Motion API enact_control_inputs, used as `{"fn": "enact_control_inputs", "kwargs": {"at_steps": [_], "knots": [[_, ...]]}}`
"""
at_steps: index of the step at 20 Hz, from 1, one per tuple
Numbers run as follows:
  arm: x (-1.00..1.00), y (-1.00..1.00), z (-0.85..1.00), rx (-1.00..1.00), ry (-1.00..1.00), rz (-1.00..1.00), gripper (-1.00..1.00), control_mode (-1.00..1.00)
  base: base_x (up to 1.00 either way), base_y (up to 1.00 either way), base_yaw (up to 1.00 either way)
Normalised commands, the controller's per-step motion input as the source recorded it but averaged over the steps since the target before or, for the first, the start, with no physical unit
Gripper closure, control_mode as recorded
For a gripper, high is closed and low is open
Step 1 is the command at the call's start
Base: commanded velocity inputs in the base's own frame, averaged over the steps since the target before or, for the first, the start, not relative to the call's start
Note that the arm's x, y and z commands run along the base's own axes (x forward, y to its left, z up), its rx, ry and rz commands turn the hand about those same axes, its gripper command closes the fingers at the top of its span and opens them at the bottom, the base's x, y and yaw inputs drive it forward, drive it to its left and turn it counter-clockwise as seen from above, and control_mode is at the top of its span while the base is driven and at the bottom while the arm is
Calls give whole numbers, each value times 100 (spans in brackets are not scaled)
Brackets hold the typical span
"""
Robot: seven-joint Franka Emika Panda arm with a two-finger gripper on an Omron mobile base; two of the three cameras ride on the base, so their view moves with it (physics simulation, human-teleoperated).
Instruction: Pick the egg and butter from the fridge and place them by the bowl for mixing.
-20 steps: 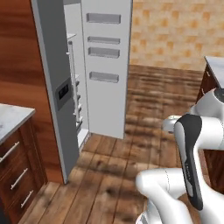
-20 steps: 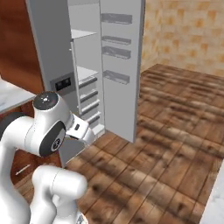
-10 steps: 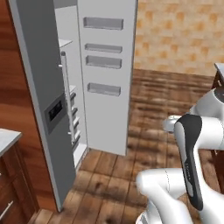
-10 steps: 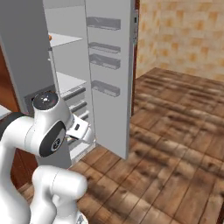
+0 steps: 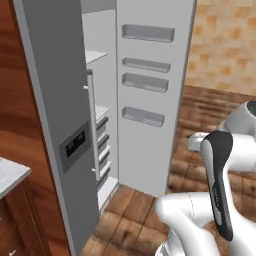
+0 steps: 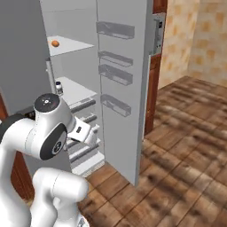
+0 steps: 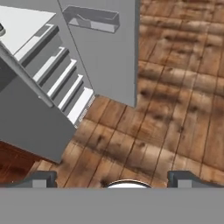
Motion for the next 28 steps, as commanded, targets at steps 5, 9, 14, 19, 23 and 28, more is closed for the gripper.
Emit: {"fn": "enact_control_inputs", "kwargs": {"at_steps": [5, 9, 14, 19, 23, 28], "knots": [[0, 0, 0, 0, 0, 0, -100, 100, 78, 0, 45], [0, 0, 0, 0, 0, 0, -100, 100, 74, 0, 50], [0, 0, 0, 0, 0, 0, -100, 100, 68, -4, 54], [0, 0, 0, 0, 0, 0, -100, 100, 60, -17, 49], [0, 0, 0, 0, 0, 0, -100, 100, 34, -45, 28], [0, 0, 0, 0, 0, 0, -100, 100, 21, -52, 24]]}}
